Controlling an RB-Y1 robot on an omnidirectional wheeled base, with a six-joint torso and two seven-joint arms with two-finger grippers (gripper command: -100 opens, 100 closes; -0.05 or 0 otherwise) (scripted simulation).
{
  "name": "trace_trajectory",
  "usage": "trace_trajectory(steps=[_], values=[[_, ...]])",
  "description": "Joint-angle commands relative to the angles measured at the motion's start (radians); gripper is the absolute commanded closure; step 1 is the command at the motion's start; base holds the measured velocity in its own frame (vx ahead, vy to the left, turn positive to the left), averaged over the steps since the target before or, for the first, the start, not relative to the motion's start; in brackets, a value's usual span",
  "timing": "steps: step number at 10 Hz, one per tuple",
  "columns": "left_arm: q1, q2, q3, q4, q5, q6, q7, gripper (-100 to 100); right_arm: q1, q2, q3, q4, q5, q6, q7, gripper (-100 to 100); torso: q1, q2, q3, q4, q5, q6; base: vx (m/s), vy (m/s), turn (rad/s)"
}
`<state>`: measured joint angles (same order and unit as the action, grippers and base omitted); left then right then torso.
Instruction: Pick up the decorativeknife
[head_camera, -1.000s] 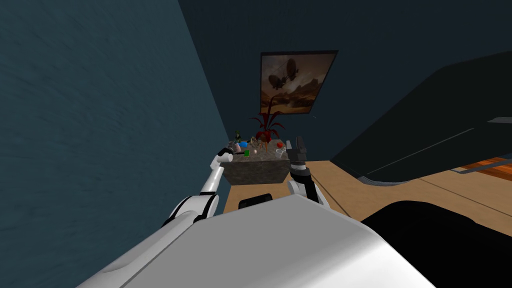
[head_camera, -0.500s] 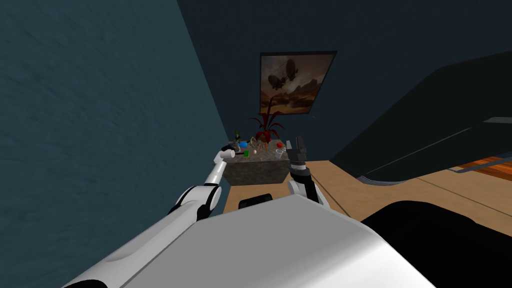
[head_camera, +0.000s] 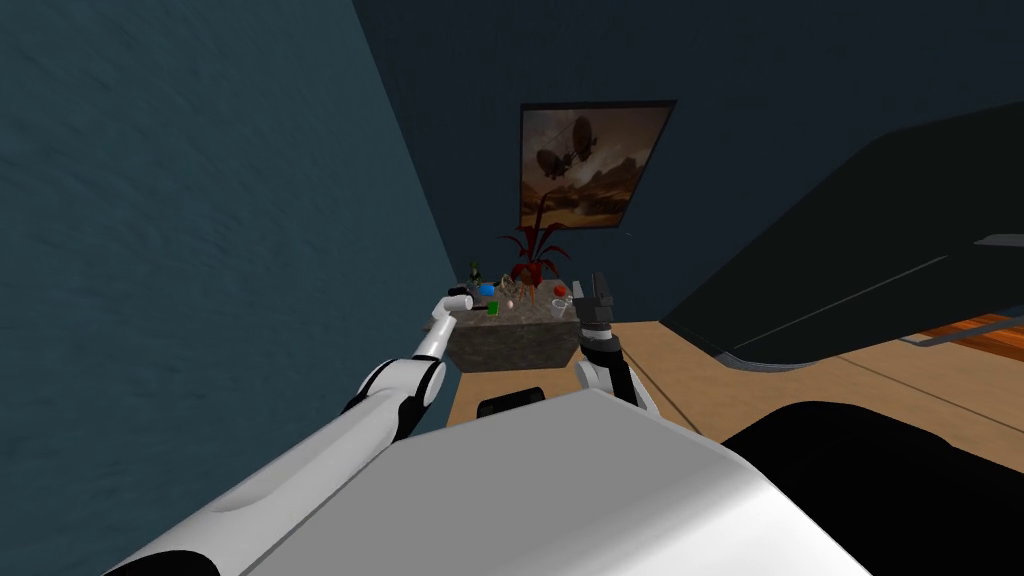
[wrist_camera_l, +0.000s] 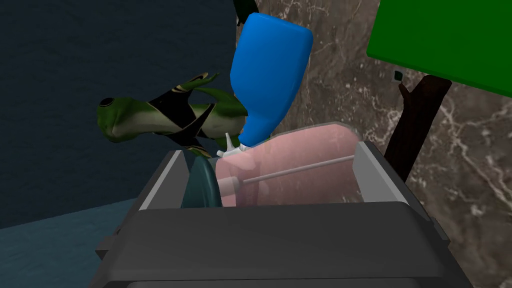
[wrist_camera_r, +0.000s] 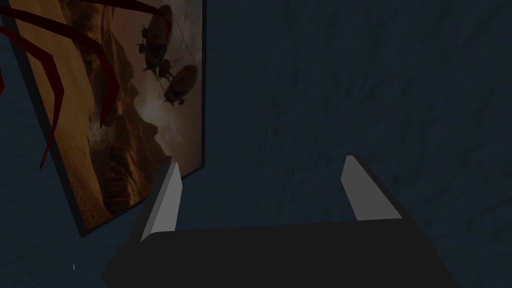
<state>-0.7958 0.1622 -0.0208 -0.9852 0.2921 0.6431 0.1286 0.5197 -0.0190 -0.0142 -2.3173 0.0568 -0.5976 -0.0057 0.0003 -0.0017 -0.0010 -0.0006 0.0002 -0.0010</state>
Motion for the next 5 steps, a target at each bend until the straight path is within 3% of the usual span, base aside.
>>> trace_trajectory(steps=[1, 3, 4, 5], values=[[-0.050, -0.001, -0.007, 0.050, 0.011, 0.050, -0.005, -100, 0.000, 0.000, 0.000, 0.000, 0.000, 0.000, 0.000, 0, 0.000, 0.000, 0.000, 0.000, 0.000, 0.000, 0.033, -0.003, 0.008], [-0.056, -0.001, -0.007, 0.085, 0.011, 0.067, -0.005, -100, 0.000, 0.000, 0.000, 0.000, 0.000, 0.000, 0.000, 0, 0.000, -0.001, 0.000, 0.000, 0.000, 0.000, 0.027, 0.001, 0.001], [-0.099, -0.003, -0.013, 0.129, 0.016, 0.116, -0.006, -100, 0.000, 0.000, 0.000, 0.000, 0.000, 0.000, 0.000, 0, 0.000, 0.000, 0.000, 0.000, 0.000, 0.000, 0.033, 0.007, 0.011], [-0.099, -0.003, -0.013, 0.144, 0.016, 0.121, -0.006, -100, 0.000, 0.000, 0.000, 0.000, 0.000, 0.000, 0.000, 0, 0.000, -0.001, 0.000, 0.000, 0.000, 0.000, 0.037, 0.001, 0.003]])
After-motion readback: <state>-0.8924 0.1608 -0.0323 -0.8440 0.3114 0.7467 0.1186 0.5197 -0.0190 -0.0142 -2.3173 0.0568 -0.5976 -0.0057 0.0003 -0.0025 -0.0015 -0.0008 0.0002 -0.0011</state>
